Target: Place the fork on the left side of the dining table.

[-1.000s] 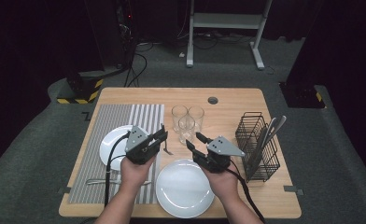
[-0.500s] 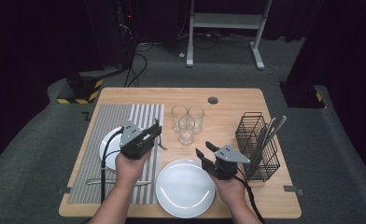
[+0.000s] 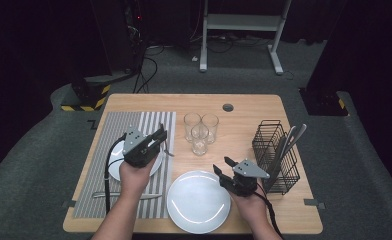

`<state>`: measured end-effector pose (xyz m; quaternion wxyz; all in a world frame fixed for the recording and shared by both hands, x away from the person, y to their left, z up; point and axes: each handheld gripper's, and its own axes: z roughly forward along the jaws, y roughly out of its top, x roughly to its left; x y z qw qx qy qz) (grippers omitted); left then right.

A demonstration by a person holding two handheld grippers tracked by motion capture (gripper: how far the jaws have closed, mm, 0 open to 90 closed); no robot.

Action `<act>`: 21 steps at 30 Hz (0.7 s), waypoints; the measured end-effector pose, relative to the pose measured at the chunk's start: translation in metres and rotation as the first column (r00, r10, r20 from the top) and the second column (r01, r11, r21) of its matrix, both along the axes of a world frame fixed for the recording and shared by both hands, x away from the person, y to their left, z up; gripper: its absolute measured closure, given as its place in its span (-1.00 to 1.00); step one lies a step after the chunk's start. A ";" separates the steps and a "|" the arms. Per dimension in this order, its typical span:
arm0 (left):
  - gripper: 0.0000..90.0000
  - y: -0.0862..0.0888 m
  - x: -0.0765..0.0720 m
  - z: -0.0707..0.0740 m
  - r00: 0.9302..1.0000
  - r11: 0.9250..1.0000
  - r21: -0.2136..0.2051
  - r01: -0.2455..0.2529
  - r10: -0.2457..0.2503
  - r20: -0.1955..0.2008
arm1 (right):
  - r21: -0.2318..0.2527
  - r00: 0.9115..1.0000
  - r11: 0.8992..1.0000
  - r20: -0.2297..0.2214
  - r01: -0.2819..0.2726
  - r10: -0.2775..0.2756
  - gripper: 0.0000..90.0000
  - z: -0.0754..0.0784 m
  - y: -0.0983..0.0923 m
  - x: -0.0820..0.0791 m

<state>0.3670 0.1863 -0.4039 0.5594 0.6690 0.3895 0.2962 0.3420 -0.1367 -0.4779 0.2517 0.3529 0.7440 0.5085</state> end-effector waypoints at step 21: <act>0.76 0.005 0.023 0.011 1.000 0.999 0.017 -0.032 0.032 0.002 | -0.031 0.998 0.999 -0.045 0.043 -0.044 -0.09 -0.034 -0.013 -0.008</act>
